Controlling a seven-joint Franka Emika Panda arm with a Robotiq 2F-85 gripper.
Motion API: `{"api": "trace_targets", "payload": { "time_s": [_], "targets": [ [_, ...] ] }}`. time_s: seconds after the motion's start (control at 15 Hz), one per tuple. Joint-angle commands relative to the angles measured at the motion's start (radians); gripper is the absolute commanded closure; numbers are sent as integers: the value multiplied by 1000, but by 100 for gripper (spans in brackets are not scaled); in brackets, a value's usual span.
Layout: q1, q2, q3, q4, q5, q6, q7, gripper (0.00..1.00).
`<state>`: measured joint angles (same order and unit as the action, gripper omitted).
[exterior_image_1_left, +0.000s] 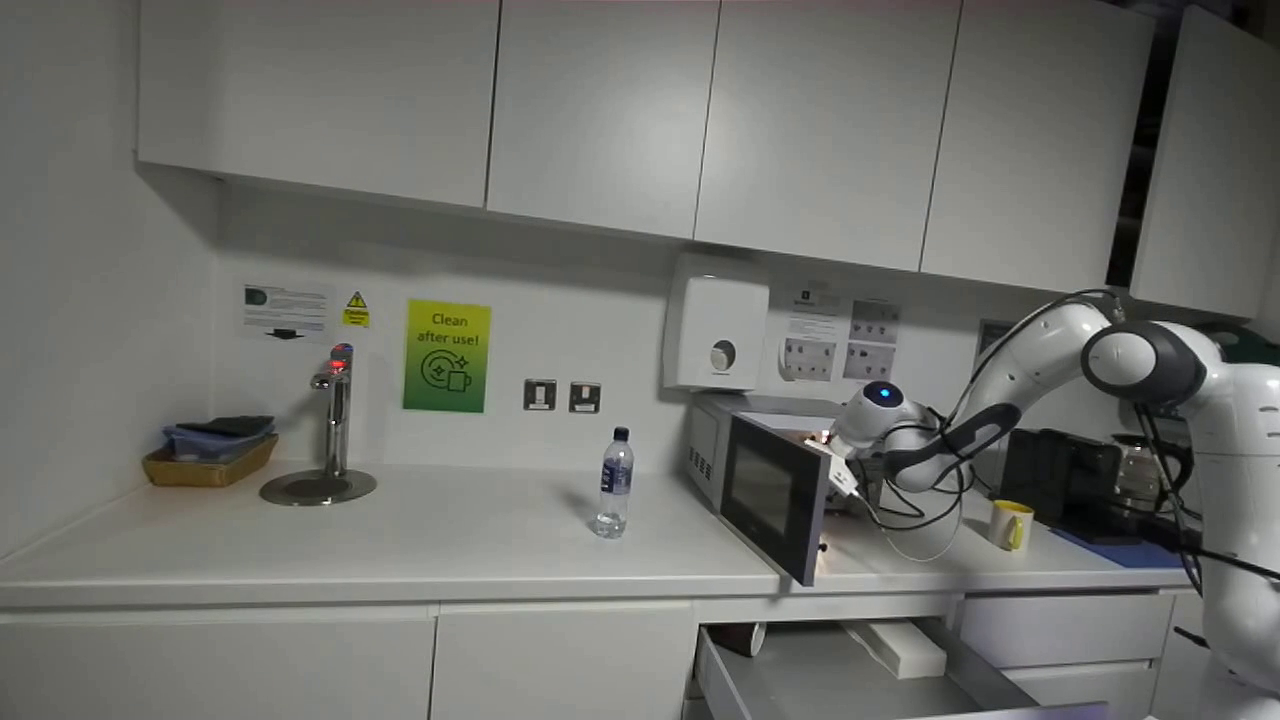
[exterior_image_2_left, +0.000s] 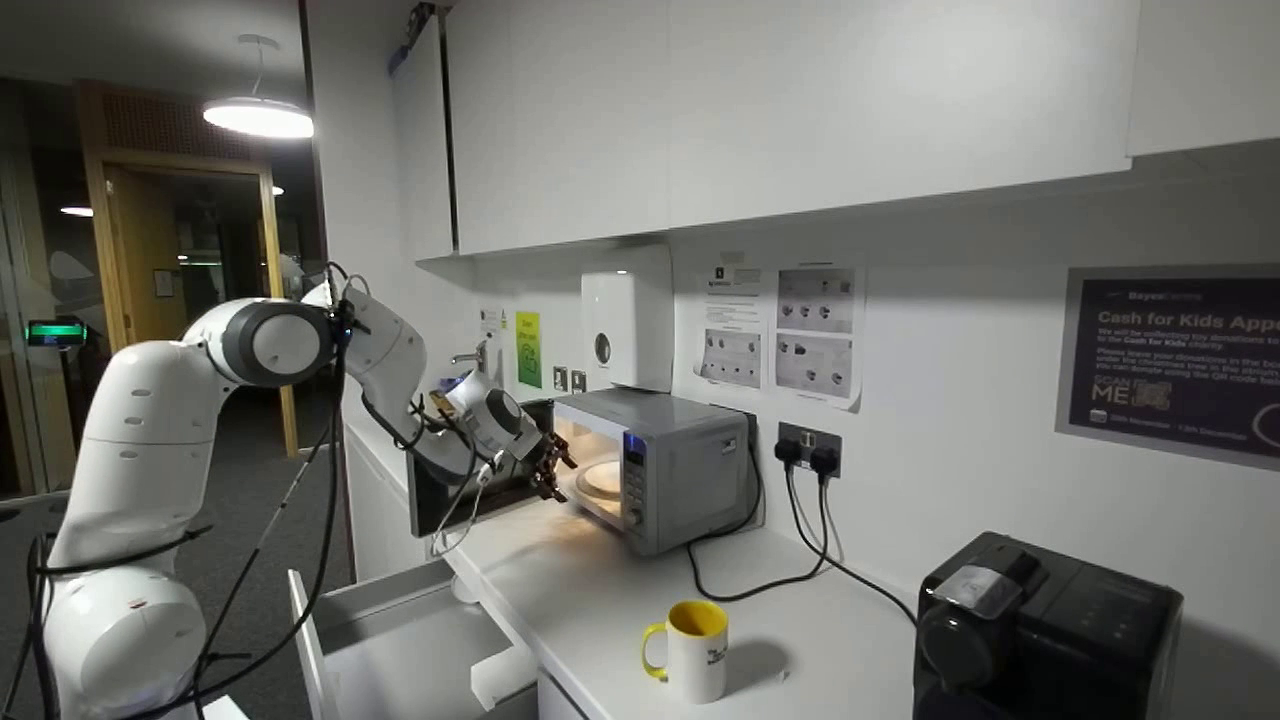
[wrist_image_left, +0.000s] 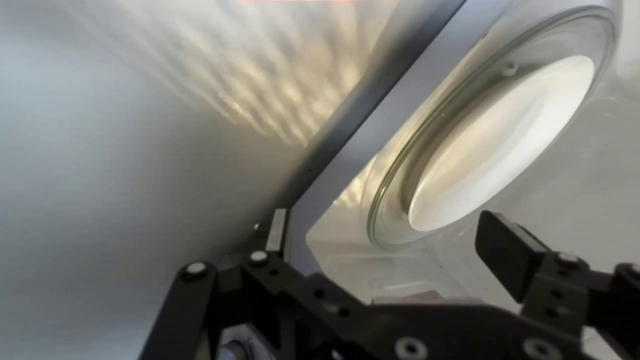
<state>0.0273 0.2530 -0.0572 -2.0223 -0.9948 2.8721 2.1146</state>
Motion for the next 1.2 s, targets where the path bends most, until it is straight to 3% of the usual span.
{"api": "trace_targets", "payload": {
  "time_s": [0.0,0.27,0.73,1.13],
  "targets": [
    [4,5,-2,8,-17,1,21,0],
    [10,10,-2,16,-20,1,29,0],
    [17,14,-56,32,-72,15,144,0],
    [33,65,-60,88,-72,19,233,0]
  ]
}}
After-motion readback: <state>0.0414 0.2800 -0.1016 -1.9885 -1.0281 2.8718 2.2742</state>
